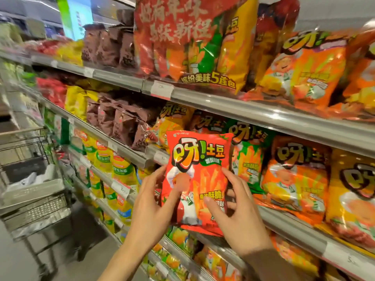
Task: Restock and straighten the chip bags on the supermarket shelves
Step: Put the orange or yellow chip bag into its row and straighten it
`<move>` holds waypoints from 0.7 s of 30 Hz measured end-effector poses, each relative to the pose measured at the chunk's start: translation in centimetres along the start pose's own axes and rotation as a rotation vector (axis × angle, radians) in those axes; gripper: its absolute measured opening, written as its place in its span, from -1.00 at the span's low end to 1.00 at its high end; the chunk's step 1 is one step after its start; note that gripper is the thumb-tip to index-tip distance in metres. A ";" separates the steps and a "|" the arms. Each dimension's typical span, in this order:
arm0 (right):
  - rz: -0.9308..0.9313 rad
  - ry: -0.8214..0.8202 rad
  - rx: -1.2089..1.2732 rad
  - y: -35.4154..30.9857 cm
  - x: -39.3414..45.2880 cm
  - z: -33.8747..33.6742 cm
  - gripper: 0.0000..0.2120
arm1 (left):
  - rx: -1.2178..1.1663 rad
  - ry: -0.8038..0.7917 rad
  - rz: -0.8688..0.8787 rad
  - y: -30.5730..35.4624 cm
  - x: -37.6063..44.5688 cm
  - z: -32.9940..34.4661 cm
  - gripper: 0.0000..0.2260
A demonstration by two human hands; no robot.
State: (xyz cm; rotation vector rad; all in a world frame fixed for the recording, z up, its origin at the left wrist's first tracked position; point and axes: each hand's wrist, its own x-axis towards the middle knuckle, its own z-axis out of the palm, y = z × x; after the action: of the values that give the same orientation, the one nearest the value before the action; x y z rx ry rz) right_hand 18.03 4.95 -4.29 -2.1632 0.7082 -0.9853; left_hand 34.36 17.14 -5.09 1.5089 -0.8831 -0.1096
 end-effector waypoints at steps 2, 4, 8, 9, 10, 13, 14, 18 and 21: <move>-0.016 -0.009 0.016 -0.3 2.3 2.3 -0.34 | 0.003 0.019 -0.011 -1.3 2.3 -1.3 -0.53; -0.021 -0.001 0.012 -0.4 4.5 4.3 -0.33 | 0.025 0.031 -0.011 -2.5 4.6 -2.3 -0.54; -0.044 0.014 0.031 -0.2 9.1 7.8 -0.32 | 0.071 0.036 -0.014 -4.2 9.6 -3.6 -0.53; -0.039 0.015 0.031 -0.2 10.3 8.5 -0.32 | 0.073 0.025 -0.011 -4.4 11.0 -3.8 -0.54; -0.029 0.019 0.024 -0.3 11.5 9.1 -0.31 | 0.075 0.014 -0.011 -4.6 12.3 -4.0 -0.55; -0.039 0.060 0.011 -0.3 14.5 10.3 -0.29 | 0.080 0.002 0.013 -5.6 16.0 -4.3 -0.55; -0.032 0.074 0.003 -0.3 15.3 10.7 -0.29 | 0.089 -0.008 0.023 -6.1 17.0 -4.3 -0.59; 0.004 0.142 0.020 -0.4 17.0 11.5 -0.33 | 0.057 -0.053 0.043 -7.5 20.3 -4.1 -0.66; 0.042 0.196 0.017 -0.7 17.6 11.7 -0.38 | 0.027 -0.059 0.054 -8.8 23.4 -4.1 -0.76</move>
State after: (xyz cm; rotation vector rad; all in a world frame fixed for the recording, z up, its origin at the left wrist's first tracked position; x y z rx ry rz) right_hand 37.56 -2.86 -1.85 -2.0472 0.8301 -1.1884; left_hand 56.87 5.98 -2.11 1.5120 -0.9754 -0.1039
